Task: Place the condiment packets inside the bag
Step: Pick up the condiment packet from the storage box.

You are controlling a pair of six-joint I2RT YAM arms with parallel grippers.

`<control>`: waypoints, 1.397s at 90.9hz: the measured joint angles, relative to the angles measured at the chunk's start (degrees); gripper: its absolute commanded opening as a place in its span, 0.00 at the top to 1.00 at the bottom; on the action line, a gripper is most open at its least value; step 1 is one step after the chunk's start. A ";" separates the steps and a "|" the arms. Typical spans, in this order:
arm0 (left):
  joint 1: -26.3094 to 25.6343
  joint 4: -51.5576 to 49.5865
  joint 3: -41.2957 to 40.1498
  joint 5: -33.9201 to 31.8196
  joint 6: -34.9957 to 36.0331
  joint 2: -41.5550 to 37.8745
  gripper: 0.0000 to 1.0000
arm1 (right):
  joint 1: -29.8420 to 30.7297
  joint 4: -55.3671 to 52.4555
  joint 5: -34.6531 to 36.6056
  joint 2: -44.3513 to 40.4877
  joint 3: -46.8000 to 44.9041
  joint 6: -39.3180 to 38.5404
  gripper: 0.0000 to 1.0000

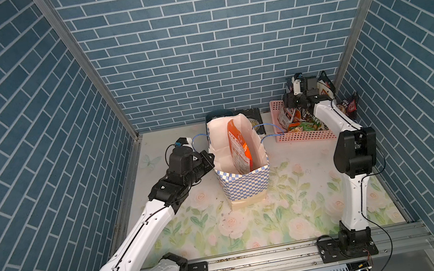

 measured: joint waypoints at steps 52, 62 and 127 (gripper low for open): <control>0.00 0.87 0.00 0.26 0.00 1.11 1.00 | -0.22 1.46 0.61 1.75 -1.40 0.20 1.00; 0.00 0.98 0.00 0.26 -0.02 1.11 1.00 | -0.22 2.25 0.87 1.73 -1.66 0.11 1.00; -0.02 1.66 0.00 0.46 0.00 1.11 1.00 | 3.96 1.81 1.36 -27.43 -1.46 -2.05 1.00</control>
